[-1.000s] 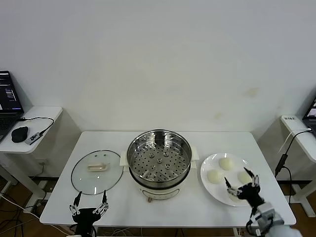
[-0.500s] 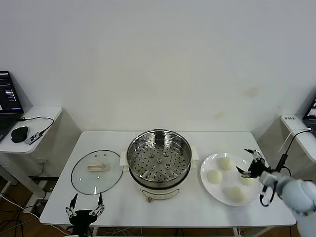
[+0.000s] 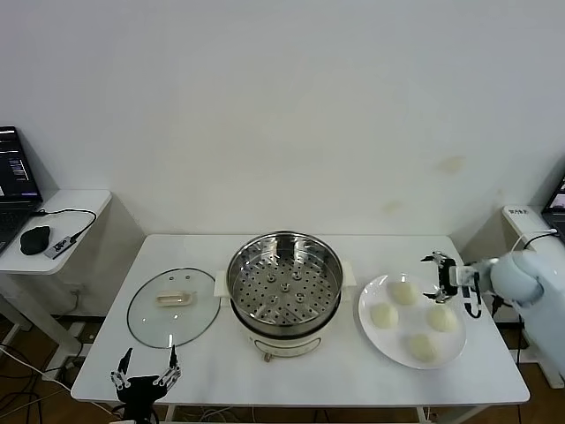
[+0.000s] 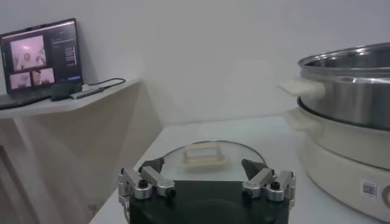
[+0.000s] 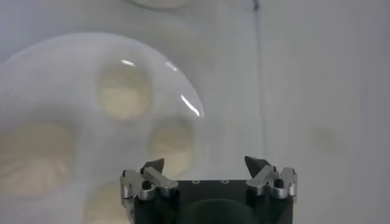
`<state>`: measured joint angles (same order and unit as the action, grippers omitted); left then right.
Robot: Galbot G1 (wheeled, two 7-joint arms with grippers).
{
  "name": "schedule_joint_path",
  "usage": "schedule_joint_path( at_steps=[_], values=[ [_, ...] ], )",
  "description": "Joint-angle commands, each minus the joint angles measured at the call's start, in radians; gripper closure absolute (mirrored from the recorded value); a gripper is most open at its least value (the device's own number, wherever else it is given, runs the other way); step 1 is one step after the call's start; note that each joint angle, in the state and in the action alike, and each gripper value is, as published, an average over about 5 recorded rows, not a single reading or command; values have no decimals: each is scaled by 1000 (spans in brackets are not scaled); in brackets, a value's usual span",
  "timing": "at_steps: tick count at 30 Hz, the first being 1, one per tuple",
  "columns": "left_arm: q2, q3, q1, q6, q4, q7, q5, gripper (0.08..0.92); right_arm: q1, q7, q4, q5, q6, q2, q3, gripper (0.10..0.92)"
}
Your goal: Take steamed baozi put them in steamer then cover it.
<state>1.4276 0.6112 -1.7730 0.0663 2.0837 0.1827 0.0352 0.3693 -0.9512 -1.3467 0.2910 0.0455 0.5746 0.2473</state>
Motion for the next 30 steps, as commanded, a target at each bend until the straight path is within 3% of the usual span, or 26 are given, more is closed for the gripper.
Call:
schedule_joint_path(
  at_steps=[1,30],
  values=[
    [-1,3,2,1,-2,-1,-1,177,-261,-105,139,-16,-37,-5,296,203],
    [-25,40,14,8,-13,-3,13,177,-249,-47,383,-2,7,250,368,209]
  ],
)
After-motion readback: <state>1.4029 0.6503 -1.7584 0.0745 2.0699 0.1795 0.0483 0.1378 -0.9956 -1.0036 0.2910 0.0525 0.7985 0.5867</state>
